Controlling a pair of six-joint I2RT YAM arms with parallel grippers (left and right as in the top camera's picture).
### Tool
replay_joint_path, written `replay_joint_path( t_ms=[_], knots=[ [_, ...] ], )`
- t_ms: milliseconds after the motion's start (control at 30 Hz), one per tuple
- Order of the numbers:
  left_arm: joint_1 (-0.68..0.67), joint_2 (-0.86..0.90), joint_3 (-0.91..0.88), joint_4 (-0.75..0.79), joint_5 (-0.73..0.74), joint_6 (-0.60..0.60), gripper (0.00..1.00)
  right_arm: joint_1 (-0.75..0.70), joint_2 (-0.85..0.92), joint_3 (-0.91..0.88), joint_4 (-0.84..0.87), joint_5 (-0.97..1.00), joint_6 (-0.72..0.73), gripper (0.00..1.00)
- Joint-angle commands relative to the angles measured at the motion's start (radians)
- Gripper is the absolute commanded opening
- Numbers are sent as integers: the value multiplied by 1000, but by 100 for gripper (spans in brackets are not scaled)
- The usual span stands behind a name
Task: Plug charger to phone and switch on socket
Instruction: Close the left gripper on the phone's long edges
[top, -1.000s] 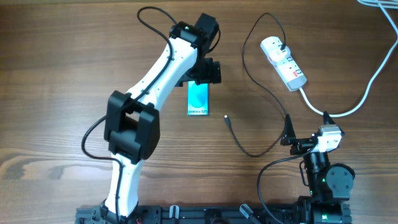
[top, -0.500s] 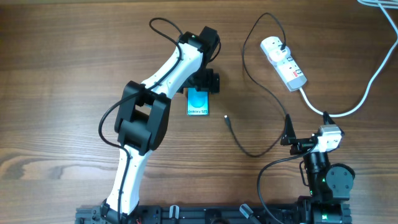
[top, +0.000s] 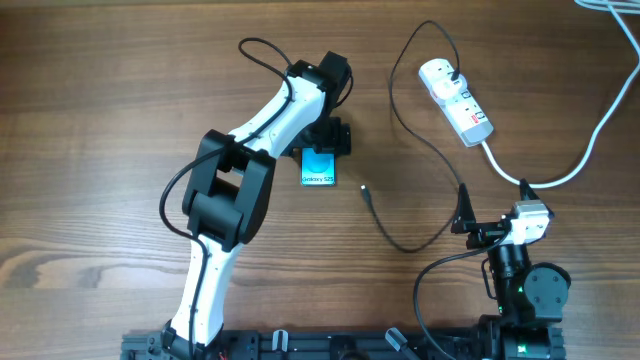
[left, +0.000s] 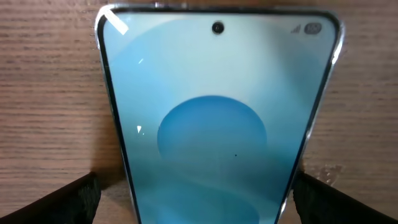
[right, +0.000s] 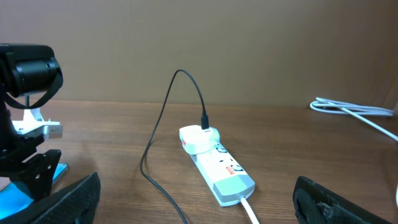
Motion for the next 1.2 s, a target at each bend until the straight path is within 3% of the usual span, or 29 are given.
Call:
replay_joint_path(
  t_ms=[0,267,433,700,733,767,800,867,1033,1167],
  knots=[
    [-13,32,-37,42,4,-31,100,3,-5,0,5,13,-11,100],
    [-13,33,-37,45,28,-27,100,3,-5,0,5,13,-11,100],
    [-13,33,-37,45,28,-27,83,3,-5,0,5,13,-12,100],
    [-13,33,-37,41,28,-27,80,3,-5,0,5,13,-12,100],
    [-13,33,-37,41,27,-27,81,3,-5,0,5,13,-12,100],
    [-13,33,-37,40,28,-27,93,3,-5,0,5,13,-12,100],
    [-13,33,-37,41,28,-27,93,3,-5,0,5,13,-11,100],
    [-13,33,-37,40,27,-27,83,3,-5,0,5,13,-12,100],
    [-12,32,-37,21,28,-27,73,3,-5,0,5,13,-12,100],
    [-12,32,-36,14,28,-27,72,3,-5,0,5,13,-12,100]
  ],
)
